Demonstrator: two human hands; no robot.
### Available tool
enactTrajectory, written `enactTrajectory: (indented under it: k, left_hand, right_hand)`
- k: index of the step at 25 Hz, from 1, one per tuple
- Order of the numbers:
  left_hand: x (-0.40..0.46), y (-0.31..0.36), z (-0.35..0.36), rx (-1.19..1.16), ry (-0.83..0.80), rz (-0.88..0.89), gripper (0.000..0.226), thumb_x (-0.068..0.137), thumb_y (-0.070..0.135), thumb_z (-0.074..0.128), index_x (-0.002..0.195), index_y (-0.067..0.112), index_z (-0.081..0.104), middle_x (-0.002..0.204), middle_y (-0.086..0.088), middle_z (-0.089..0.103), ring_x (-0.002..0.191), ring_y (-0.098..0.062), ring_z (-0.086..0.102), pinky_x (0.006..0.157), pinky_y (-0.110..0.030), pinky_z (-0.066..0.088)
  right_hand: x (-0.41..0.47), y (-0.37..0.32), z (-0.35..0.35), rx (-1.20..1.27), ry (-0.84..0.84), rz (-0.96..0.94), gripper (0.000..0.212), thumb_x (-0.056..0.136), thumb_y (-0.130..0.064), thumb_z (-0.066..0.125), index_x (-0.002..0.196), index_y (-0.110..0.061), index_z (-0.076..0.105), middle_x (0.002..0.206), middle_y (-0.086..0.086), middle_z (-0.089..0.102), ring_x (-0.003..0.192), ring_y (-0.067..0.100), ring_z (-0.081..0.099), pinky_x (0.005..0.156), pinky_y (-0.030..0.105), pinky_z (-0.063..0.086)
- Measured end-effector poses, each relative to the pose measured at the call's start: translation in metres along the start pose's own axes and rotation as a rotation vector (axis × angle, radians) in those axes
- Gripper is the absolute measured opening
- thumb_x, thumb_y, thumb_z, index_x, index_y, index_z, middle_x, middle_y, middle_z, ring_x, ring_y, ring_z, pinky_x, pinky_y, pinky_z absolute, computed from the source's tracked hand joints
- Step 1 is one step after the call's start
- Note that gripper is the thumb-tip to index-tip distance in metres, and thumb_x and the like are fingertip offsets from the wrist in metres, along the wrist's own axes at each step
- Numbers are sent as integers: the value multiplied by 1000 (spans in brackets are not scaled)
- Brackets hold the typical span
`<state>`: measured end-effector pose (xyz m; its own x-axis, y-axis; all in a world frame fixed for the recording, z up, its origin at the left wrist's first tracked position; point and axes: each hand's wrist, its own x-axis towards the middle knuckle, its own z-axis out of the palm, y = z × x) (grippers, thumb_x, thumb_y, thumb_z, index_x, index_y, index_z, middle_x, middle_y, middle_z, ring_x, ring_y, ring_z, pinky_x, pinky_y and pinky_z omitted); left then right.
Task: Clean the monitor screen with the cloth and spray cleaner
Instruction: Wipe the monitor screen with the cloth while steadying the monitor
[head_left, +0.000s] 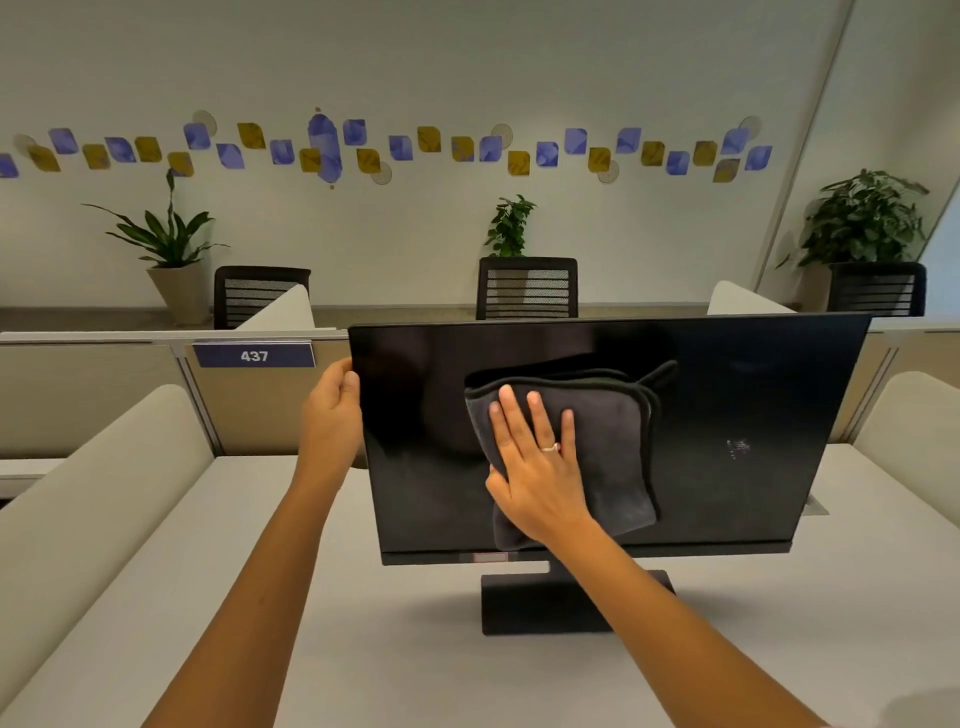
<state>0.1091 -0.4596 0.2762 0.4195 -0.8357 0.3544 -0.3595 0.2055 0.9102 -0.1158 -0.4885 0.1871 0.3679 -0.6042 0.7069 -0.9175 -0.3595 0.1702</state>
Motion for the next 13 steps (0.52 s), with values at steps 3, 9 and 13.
enactTrajectory:
  k: [3, 9, 13]
  left_hand:
    - [-12, 16, 8, 49, 82, 140, 49, 99, 38, 31, 145, 25, 21, 153, 2, 26, 142, -19, 20, 115, -41, 23]
    - [-20, 82, 56, 538, -46, 669, 54, 98, 38, 25, 147, 17, 18, 157, 2, 13, 145, -14, -3, 118, -37, -2]
    - [-17, 107, 100, 778, -257, 789, 58, 97, 48, 15, 145, 17, 26, 155, 3, 22, 144, -13, 5, 117, -42, -4]
  right_hand:
    - [-33, 18, 9, 3, -31, 57, 79, 84, -42, 36, 151, -20, 2, 160, 0, -5, 147, 25, -5, 116, 49, -7]
    - [-54, 73, -8, 162, 53, 523, 74, 89, -41, 28, 149, -19, -10, 157, 6, -5, 145, 25, -10, 115, 52, -2]
    - [-21, 118, -35, 289, 222, 769, 70, 94, -39, 28, 148, -19, -12, 158, 6, -9, 145, 28, -10, 116, 58, 4]
